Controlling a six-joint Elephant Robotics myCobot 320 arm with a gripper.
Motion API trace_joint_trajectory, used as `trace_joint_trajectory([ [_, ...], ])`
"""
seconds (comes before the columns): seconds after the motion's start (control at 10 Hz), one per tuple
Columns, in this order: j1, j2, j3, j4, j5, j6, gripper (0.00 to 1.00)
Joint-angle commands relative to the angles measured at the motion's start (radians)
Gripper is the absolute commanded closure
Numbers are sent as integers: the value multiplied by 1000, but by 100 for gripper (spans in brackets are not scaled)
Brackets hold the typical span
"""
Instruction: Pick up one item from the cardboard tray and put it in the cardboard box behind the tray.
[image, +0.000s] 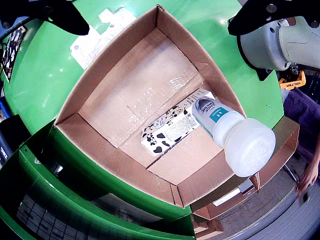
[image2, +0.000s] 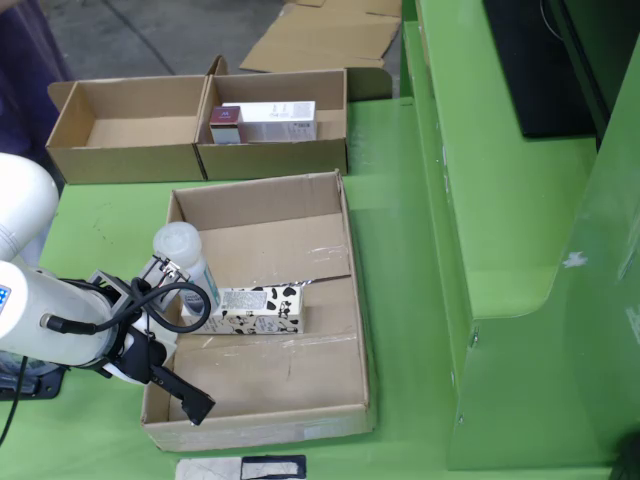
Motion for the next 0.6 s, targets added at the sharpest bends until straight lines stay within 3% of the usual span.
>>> trace_joint_trajectory([
  [0.0,-8,25,24,11,10,-7,0],
  [0.5,-8,25,24,11,10,-7,0],
])
